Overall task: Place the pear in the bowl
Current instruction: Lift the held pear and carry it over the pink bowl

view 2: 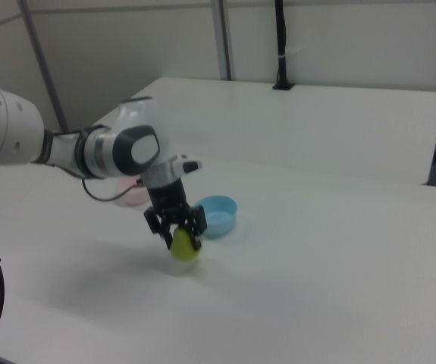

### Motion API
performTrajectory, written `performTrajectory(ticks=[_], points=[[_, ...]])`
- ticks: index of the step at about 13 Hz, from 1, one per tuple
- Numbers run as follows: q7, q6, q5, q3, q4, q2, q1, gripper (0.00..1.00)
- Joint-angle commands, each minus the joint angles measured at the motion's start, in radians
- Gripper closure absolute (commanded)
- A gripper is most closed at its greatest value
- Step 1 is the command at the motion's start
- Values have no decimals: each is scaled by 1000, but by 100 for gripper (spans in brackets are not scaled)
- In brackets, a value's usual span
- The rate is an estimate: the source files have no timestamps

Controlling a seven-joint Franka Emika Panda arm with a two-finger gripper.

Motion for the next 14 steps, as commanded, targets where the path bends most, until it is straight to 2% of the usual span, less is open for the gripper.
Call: performTrajectory(ticks=[1, 3, 5, 8, 11, 14], points=[[-12, -158, 119, -21, 172, -27, 41, 49], [-4, -247, 184, -24, 295, -12, 84, 49], [64, -249, 265, -36, 401, 51, 135, 49], [192, -226, 267, -38, 551, 172, 196, 48], [325, -60, 267, -38, 587, 267, 263, 48], [373, 25, 267, -38, 610, 363, 305, 46]])
